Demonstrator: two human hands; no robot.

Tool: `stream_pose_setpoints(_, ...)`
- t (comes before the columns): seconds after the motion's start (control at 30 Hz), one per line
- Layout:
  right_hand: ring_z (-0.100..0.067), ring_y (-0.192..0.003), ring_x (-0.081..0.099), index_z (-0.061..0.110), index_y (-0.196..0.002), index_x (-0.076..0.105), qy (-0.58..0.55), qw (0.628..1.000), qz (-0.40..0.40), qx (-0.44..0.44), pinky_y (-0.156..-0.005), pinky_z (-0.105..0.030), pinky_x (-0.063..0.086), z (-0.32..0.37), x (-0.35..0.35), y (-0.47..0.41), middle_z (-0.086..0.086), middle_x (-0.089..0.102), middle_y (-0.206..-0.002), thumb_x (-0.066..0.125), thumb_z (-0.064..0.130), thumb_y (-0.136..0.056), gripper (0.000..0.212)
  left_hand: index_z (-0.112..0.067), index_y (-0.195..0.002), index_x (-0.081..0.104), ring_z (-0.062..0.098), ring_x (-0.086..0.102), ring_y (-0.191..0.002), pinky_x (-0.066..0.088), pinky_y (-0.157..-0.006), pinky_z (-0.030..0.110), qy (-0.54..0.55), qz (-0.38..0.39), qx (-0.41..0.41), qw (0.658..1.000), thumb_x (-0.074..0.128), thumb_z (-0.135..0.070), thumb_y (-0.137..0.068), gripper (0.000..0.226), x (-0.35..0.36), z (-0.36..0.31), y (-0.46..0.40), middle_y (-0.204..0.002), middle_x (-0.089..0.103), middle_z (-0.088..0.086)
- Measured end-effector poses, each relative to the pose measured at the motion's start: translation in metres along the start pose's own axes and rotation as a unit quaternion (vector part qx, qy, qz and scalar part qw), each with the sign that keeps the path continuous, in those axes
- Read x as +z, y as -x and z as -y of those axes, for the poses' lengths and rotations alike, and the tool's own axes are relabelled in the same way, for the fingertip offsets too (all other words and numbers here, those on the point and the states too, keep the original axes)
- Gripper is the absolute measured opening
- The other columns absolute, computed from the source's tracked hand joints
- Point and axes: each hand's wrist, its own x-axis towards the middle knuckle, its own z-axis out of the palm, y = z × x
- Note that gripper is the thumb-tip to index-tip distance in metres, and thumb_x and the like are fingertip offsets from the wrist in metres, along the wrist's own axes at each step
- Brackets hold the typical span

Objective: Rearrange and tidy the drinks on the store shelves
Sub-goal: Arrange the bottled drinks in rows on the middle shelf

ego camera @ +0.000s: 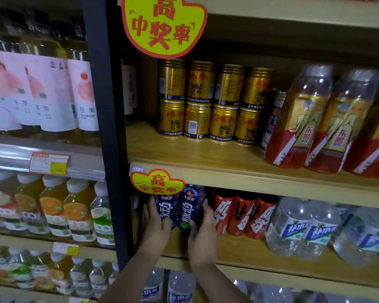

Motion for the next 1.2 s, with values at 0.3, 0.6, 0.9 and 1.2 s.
stream_pose_setpoints(0.3,-0.012,-0.136,0.050,0.032,-0.161,0.016,0.028,0.998,0.047,0.005,-0.108,-0.031,0.046,0.003,-0.019,0.003,0.006,0.046,-0.154,0.054,0.007,-0.101,0.075,-0.030,-0.160,0.001,0.021,0.011,-0.153,0.019,-0.117,0.035,0.019,-0.008,-0.022,1.000,0.049,-0.023,-0.101,0.077,-0.004,-0.004,0.010,-0.169,0.002,-0.002)
stream_pose_setpoints(0.6,-0.003,-0.108,0.065,0.027,-0.150,0.046,0.077,0.989,0.068,-0.109,-0.088,-0.024,0.055,-0.004,-0.098,0.015,0.014,0.068,-0.125,0.053,0.026,-0.104,0.047,-0.015,-0.155,0.027,0.031,0.028,-0.143,0.035,-0.111,0.049,-0.124,-0.088,0.122,0.981,0.038,-0.060,-0.098,0.073,0.004,-0.038,0.094,-0.153,0.031,0.010)
stream_pose_setpoints(0.9,0.001,-0.079,0.066,0.043,-0.115,0.059,0.073,0.983,-0.035,-0.167,-0.068,-0.033,0.057,-0.003,-0.257,0.006,0.021,0.070,-0.095,0.050,0.030,-0.096,0.025,-0.022,-0.129,0.052,0.017,0.053,-0.118,0.049,-0.097,0.037,-0.107,-0.033,0.348,0.931,0.050,-0.038,-0.094,0.039,0.063,-0.187,0.158,-0.125,0.052,-0.005)
stream_pose_setpoints(1.2,0.002,-0.086,0.065,0.046,-0.115,0.053,0.041,0.968,-0.184,-0.166,-0.064,-0.018,0.052,0.002,-0.449,-0.049,0.027,0.064,-0.100,0.052,0.032,-0.101,0.020,-0.022,-0.119,0.057,0.018,0.052,-0.114,0.043,-0.097,0.030,-0.134,-0.010,0.554,0.822,0.054,-0.026,-0.090,0.030,0.152,-0.370,0.177,-0.121,0.056,-0.005)
